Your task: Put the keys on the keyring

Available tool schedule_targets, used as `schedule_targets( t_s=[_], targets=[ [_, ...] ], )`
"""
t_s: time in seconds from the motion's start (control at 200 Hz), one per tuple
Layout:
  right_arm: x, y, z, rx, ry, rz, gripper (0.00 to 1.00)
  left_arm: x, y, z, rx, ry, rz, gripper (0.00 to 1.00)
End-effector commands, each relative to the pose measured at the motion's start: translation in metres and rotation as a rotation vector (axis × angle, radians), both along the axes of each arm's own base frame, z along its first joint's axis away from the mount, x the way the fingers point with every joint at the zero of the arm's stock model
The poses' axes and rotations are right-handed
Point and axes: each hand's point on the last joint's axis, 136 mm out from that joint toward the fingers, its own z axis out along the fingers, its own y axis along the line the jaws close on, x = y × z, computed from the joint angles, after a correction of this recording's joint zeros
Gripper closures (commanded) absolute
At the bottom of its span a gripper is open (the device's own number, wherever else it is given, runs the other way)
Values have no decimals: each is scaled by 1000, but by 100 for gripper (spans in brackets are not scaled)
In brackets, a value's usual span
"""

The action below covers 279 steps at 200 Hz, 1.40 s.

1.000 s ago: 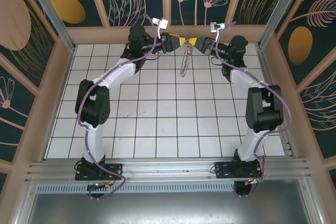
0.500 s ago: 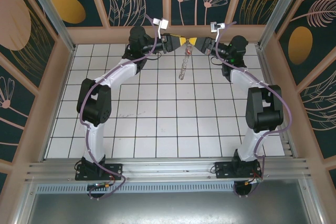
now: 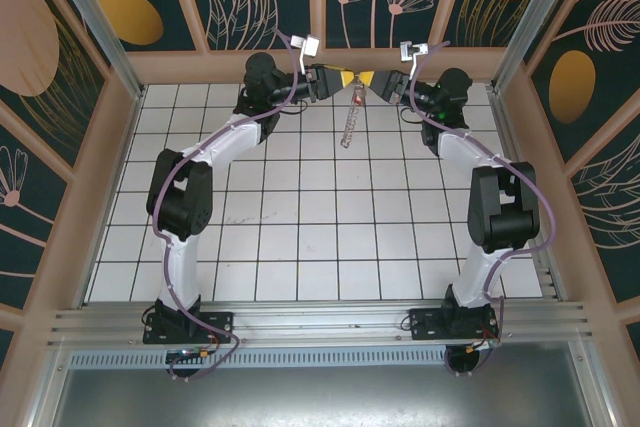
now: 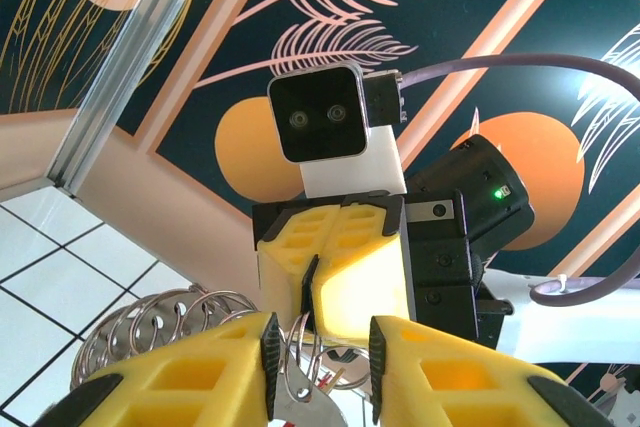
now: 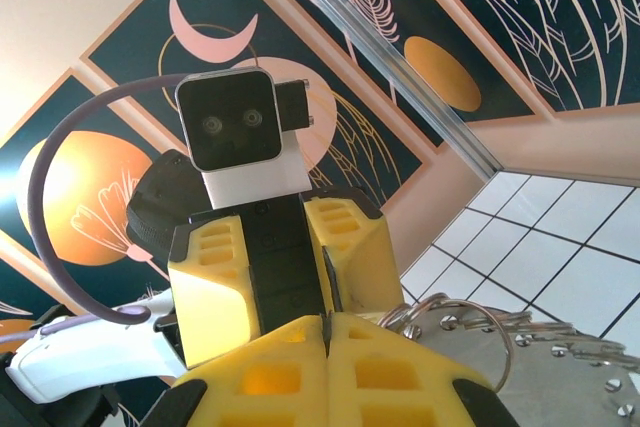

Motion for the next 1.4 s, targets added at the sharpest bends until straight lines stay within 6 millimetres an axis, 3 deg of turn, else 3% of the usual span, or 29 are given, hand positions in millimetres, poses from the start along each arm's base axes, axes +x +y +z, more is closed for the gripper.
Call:
schedule_targets(
  t_s=[0.0, 0.636, 0.931, 1.036, 1.141, 1.271, 1.391],
  targets=[
    [-8, 3, 30, 21, -113, 17, 100, -2, -1, -4, -14, -15, -23, 69],
    [-6, 10, 27, 23, -106, 29, 100, -11, -11, -8, -19, -15, -59, 76],
    [-7, 11, 21, 16, -96, 34, 100, -11, -12, -3, -49, -16, -63, 89],
    [-7, 11, 19, 12, -92, 34, 100, -13, -13, 0, -64, -21, -69, 100],
    [-4, 8, 19, 11, -78, 23, 100, -13, -12, 2, -77, -22, -57, 100],
    [-3, -10, 24, 30, -81, -31, 67, -12, -10, 5, -86, -17, -35, 100],
    [-9, -28, 28, 52, -84, -73, 57, -12, -7, 6, -93, -10, -17, 100]
  ],
)
